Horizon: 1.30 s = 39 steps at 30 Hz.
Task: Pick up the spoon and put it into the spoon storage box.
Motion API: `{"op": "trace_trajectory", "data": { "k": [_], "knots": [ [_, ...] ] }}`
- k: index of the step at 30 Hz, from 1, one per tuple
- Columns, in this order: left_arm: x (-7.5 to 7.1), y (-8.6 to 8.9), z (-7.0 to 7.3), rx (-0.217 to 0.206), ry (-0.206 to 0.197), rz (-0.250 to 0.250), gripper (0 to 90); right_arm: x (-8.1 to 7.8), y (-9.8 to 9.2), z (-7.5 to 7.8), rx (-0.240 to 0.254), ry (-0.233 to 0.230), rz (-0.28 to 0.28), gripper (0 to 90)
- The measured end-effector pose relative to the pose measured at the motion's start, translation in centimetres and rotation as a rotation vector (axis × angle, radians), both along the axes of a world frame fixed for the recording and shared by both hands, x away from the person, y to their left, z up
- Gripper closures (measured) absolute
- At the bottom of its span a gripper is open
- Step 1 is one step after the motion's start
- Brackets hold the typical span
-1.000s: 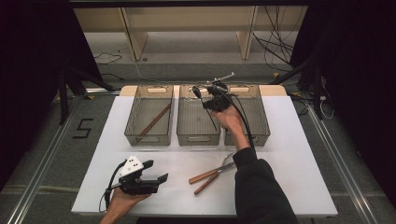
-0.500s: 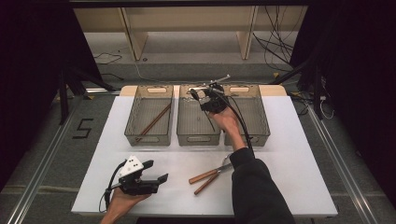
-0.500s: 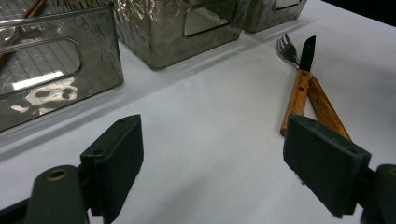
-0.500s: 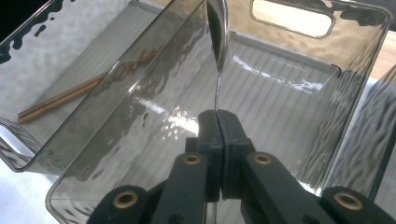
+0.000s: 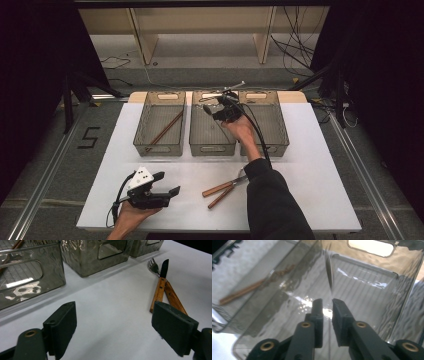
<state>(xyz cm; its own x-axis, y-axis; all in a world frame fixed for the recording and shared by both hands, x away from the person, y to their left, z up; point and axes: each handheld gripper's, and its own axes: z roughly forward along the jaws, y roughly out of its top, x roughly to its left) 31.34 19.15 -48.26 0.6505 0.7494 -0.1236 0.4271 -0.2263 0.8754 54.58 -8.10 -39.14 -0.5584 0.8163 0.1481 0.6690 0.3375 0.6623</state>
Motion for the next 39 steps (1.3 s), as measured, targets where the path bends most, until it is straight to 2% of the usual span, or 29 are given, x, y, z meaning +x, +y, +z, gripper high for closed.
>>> {"op": "trace_trajectory", "data": {
  "k": [4, 8, 14, 19, 24, 28, 31, 33, 39],
  "knots": [
    [0.0, 0.0, 0.0, -0.003, 0.002, 0.002, 20.0, -0.3, -0.2, 0.4, 0.021, 0.0, 0.023, 70.2],
    [0.0, 0.0, 0.0, -0.002, 0.005, 0.002, 20.0, -0.9, -0.2, 0.8, 0.02, -0.008, 0.051, 63.4],
    [0.0, 0.0, 0.0, 0.001, 0.007, 0.002, 20.0, -2.6, -0.8, 1.4, 0.047, -0.034, 0.112, 53.0],
    [0.0, -0.2, -0.1, 0.003, 0.011, -0.001, 20.0, -4.4, -2.0, 1.7, 0.084, -0.067, 0.13, 46.8],
    [0.1, -0.2, -0.1, -0.002, 0.022, -0.006, 20.0, -6.6, -3.3, 2.0, 0.094, -0.103, 0.156, 41.3],
    [0.1, -0.2, 0.0, -0.026, 0.037, -0.016, 19.9, -8.5, -4.6, 1.8, 0.116, -0.126, 0.173, 39.2],
    [0.1, -0.3, 0.1, -0.023, 0.039, -0.02, 19.9, -10.0, -5.6, 1.5, 0.117, -0.142, 0.184, 37.8],
    [0.2, -0.4, 0.1, -0.045, 0.057, -0.025, 19.9, -10.9, -6.3, 1.1, 0.122, -0.149, 0.185, 36.7],
    [0.3, -1.6, 0.5, -0.014, 0.066, -0.06, 19.9, -13.5, -8.5, 0.1, 0.122, -0.166, 0.194, 35.7]
  ]
}}
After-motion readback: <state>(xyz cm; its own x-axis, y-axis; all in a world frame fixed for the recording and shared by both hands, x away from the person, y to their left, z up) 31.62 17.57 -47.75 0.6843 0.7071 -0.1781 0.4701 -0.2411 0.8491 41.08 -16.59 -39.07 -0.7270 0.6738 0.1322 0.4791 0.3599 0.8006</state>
